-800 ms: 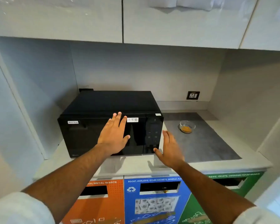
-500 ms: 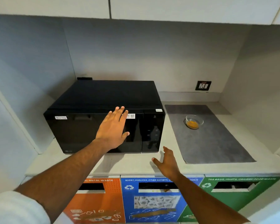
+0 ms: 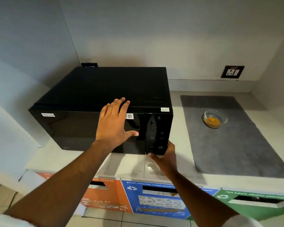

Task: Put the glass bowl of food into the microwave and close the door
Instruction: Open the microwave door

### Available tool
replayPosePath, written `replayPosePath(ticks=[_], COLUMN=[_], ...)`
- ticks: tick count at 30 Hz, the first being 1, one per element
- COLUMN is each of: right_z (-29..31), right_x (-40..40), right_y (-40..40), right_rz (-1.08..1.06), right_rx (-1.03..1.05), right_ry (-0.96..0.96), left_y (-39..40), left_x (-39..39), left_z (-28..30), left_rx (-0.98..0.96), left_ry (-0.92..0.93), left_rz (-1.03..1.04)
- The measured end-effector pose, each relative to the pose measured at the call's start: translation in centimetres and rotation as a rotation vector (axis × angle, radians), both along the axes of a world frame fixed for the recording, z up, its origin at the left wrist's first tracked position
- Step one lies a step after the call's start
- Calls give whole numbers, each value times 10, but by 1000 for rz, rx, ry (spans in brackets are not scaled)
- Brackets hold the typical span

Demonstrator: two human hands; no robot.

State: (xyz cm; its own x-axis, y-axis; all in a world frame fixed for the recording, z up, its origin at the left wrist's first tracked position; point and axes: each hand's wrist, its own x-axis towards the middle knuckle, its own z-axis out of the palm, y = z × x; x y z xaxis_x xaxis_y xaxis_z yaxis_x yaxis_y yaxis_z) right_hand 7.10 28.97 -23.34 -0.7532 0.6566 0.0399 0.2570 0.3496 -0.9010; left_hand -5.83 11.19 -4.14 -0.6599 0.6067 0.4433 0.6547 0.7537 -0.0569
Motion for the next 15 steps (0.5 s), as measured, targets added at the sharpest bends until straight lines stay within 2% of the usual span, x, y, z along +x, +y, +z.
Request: replayPosePath(ticks=[15], right_z=[-23], right_x=[-8], right_y=[-3], right_rz=[-88], right_rx=[2], right_ry=[-6], left_y=[10], left_x=[8], left_z=[-4], left_rx=[44], left_ry=[-7], left_rz=[102])
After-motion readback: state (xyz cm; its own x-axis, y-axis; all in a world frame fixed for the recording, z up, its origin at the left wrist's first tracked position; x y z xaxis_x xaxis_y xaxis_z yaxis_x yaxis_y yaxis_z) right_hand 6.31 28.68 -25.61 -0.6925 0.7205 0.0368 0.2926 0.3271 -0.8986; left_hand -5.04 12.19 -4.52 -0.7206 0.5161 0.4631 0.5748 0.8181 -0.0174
